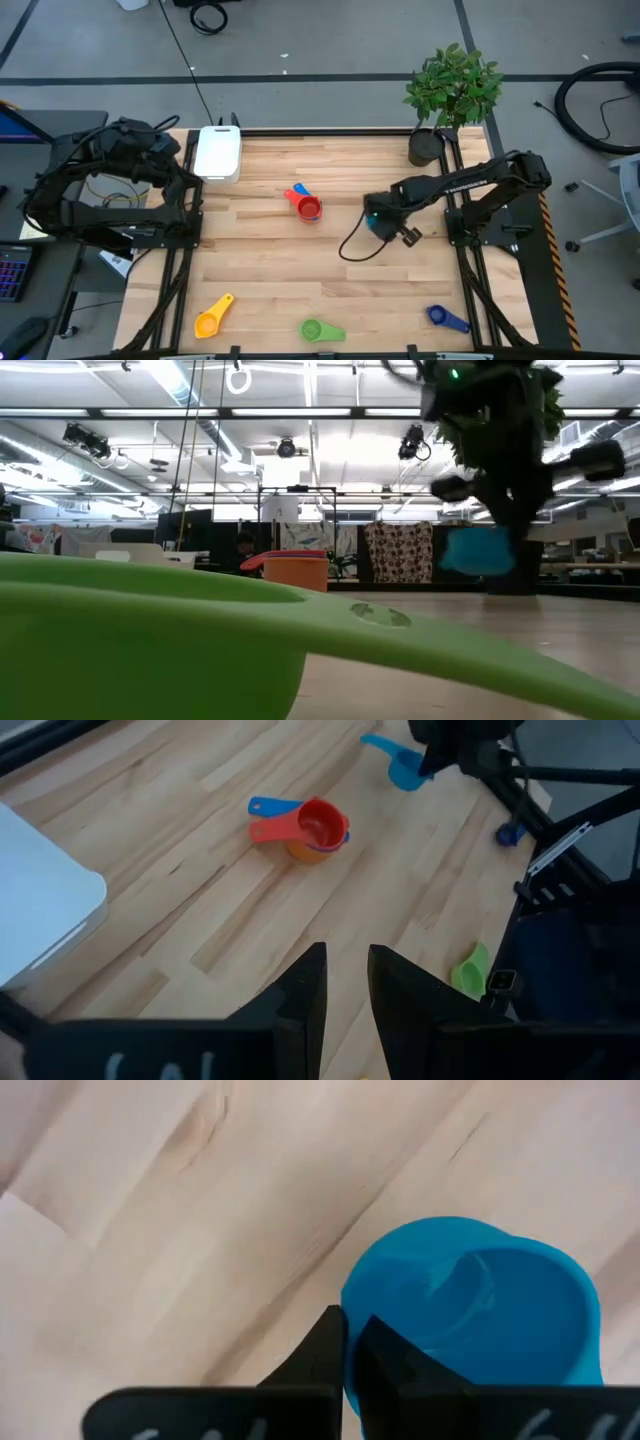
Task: Nest measuring cups in basket
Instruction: Stack the light blue measuring cup on top of the red measuring cup
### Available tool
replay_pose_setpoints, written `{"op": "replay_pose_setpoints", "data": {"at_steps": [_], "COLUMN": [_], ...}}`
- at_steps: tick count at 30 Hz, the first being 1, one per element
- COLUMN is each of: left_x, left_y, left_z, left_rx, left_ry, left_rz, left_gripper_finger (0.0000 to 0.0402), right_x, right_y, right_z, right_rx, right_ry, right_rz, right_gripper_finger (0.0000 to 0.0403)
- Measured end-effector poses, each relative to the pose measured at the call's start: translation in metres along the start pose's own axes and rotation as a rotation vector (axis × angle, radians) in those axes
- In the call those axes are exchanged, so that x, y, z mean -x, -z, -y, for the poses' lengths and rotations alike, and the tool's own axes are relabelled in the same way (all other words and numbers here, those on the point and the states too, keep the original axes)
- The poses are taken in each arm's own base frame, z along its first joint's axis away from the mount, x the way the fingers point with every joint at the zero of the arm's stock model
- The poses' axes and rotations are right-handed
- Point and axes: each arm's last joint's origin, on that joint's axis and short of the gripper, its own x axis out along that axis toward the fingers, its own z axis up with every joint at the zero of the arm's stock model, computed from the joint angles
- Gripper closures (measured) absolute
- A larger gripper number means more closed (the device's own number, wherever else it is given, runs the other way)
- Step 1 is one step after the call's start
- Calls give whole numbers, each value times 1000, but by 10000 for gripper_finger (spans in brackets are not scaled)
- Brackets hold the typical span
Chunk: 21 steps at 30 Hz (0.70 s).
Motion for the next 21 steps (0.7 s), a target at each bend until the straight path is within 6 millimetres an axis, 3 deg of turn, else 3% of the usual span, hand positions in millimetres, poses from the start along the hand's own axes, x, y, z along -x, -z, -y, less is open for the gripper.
{"op": "replay_pose_setpoints", "data": {"at_steps": [5, 10, 21], "left_x": [0, 0, -7], "left_y": [-3, -5, -10], "left_z": [2, 2, 4], "left_rx": [-5, -7, -4], "left_ry": [17, 25, 11], "left_rz": [32, 47, 21], "left_gripper_finger": [320, 320, 320], "right_x": [33, 60, 72], "right_y": [-20, -28, -60], "right_z": [18, 45, 122], "right_rx": [235, 310, 371], "right_ry": [107, 208, 153], "right_rz": [91, 129, 24], "right_gripper_finger": [390, 390, 390]}}
